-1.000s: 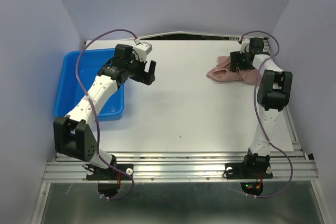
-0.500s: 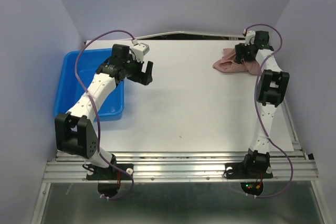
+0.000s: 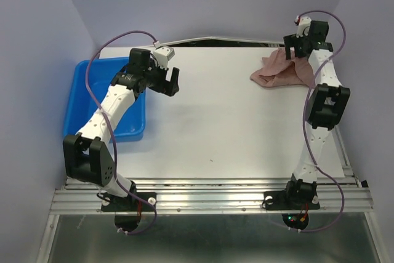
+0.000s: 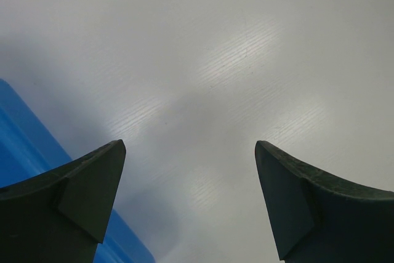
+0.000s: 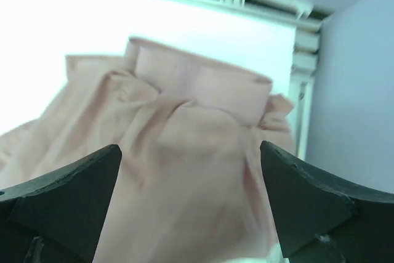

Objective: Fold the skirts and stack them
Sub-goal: Neatly place the folded skirt to the corner

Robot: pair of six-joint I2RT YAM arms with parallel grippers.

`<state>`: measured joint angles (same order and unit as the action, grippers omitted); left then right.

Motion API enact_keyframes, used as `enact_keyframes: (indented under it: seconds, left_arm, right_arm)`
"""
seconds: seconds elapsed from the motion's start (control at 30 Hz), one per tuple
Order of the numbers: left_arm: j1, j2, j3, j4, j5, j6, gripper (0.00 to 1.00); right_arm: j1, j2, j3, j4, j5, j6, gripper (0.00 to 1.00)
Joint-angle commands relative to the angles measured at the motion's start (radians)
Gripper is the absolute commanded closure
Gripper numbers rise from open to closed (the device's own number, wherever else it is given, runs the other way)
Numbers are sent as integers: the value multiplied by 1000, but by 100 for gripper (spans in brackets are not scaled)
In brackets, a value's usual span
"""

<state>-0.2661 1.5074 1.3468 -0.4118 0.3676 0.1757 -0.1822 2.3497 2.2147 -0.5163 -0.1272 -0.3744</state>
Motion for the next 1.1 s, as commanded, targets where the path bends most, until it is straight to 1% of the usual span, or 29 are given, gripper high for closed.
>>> enact_keyframes:
  seconds: [0.0,0.1,0.23,0.27,0.37,0.47,0.5,0.53,0.6,0.63,0.67,0.73,0.77,0.83,0.87,0.97,1.0,1.07]
  left_arm:
    - [11,-82,5,74,-21,-22,2]
    - [11,-90,5,119,-30,-39,2]
    - [15,-99,6,171,-19,-62,2]
    - [15,-102,12,179,-10,-67,2]
    - [15,-110,25,202,5,-68,2]
    - [15,-110,35,202,17,-55,2]
    - [15,-110,31,203,13,-54,1]
    - [15,-110,25,208,13,-47,2]
    - [15,-121,-14,223,17,-33,2]
    - [15,-130,-40,263,11,-30,1]
    - [15,-150,-66,281,10,-30,1]
    - [15,-167,-142,318,1,-28,1]
    - [15,-179,-184,324,-1,-18,1]
    - [15,-194,-222,321,-15,1,1]
    - [15,-211,-242,323,-24,7,1]
    - [13,-259,-331,329,-35,31,1]
    - [13,-269,-371,334,-36,34,1]
    - [13,-299,-402,334,-36,53,1]
  right_arm:
    - [0,-124,60,29,-83,34,0]
    - [0,-135,117,-25,-130,51,0]
    - [0,-188,116,-94,-209,58,0]
    - [0,-223,94,-126,-247,66,0]
    - [9,-308,42,-171,-299,72,0]
    - [20,-384,-65,-235,-363,95,0]
    - [20,-439,-102,-255,-386,115,0]
    - [32,-467,-192,-260,-400,121,0]
    - [59,-554,-297,-268,-439,123,0]
    - [72,-585,-416,-263,-442,140,0]
    - [99,-618,-487,-245,-440,159,0]
    - [128,-717,-629,-164,-439,213,0]
    - [157,-749,-762,-106,-422,244,0]
    - [187,-835,-876,-62,-410,265,0]
    - [197,-860,-968,-44,-404,275,0]
    - [219,-929,-1076,-1,-393,288,0]
    - [219,-941,-1139,12,-394,292,0]
    - [228,-967,-1194,21,-399,299,0]
